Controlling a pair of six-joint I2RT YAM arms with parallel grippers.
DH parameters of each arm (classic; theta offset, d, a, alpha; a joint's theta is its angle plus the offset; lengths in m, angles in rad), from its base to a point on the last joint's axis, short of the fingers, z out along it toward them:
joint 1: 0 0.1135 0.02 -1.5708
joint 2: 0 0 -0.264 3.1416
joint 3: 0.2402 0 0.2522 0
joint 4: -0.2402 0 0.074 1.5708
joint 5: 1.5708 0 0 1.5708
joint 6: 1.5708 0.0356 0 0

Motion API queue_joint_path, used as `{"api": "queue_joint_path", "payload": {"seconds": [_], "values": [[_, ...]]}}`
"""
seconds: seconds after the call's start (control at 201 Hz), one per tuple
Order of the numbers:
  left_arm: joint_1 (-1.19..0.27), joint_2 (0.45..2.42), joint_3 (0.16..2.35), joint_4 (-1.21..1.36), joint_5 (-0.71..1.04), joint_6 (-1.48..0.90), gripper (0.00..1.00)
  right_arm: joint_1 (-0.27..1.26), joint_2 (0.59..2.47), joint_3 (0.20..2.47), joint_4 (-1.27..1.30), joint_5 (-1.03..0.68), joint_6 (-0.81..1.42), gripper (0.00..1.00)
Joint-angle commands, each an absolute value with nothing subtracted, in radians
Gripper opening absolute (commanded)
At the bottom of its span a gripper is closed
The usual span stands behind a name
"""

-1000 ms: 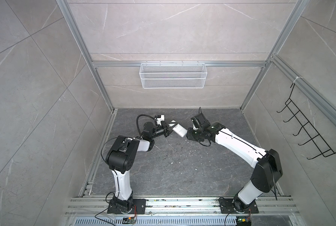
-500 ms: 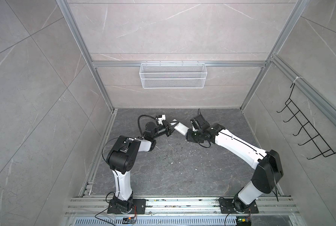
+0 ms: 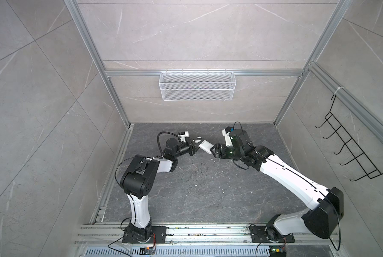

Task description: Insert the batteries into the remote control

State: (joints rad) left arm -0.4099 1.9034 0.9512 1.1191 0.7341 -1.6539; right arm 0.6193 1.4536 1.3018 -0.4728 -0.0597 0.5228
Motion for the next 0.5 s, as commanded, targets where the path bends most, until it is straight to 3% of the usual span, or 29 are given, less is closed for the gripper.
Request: {"api": "queue_joint_path", "payload": {"seconds": [0.0,0.105,0.493], "values": [[-0.404,1.837,0.952,1.139,0.759,-1.641,0.0,0.618,1.492,1.321,-0.444,-0.052,0.531,0.66],[-0.405,1.853,0.955,1.189,0.748,-1.681,0.0,0.614,1.487,1.282,-0.396,-0.031,0.621,0.61],[-0.405,1.878,0.956,1.266,0.727,-1.752,0.0,0.606,1.482,1.158,-0.142,-0.142,0.862,0.57]]}}
